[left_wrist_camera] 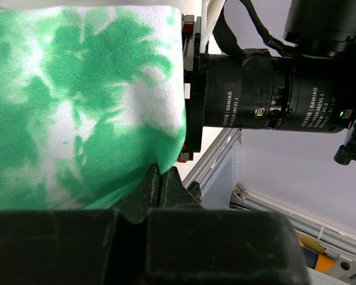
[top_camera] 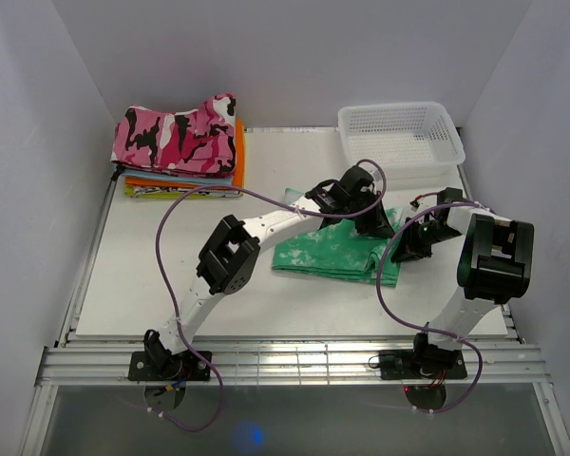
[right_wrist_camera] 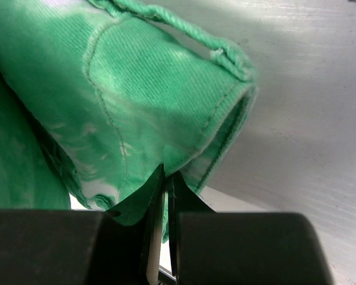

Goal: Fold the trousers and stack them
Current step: Fold the trousers

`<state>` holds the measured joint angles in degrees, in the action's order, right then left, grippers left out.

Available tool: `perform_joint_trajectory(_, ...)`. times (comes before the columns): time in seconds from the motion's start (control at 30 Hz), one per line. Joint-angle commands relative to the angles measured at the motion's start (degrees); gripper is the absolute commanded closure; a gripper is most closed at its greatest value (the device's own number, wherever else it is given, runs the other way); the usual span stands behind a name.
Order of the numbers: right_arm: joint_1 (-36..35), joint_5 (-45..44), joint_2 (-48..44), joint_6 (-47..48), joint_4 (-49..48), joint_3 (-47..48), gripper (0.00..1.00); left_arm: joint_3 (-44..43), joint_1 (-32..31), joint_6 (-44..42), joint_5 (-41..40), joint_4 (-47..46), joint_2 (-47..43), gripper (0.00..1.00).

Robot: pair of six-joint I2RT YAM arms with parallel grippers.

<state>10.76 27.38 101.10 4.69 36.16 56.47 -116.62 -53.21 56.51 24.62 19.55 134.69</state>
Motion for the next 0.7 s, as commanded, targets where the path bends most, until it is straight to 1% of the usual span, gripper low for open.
perform_joint_trajectory(0.0, 0.0, -11.7, 3.0, 2.3, -4.3, -2.2, 0.92, -1.9, -1.0, 1.5, 2.4, -3.7, -1.3, 1.00)
perform_joint_trajectory(0.2, 0.0, -11.6, 3.3, 1.8, -4.5, -2.2, 0.92, -2.7, -1.5, 1.8, 2.3, -4.1, -0.6, 1.00)
perform_joint_trajectory(0.37, 0.0, -11.3, 3.3, 1.6, -4.5, -2.3, 0.92, -0.9, -1.5, 3.3, 3.1, -5.0, 0.8, 1.00)
perform_joint_trajectory(0.67, 0.0, -10.9, 3.1, 1.4, -4.3, -2.4, 0.92, -1.9, -1.5, 4.0, 4.2, -7.1, 3.5, 1.00)
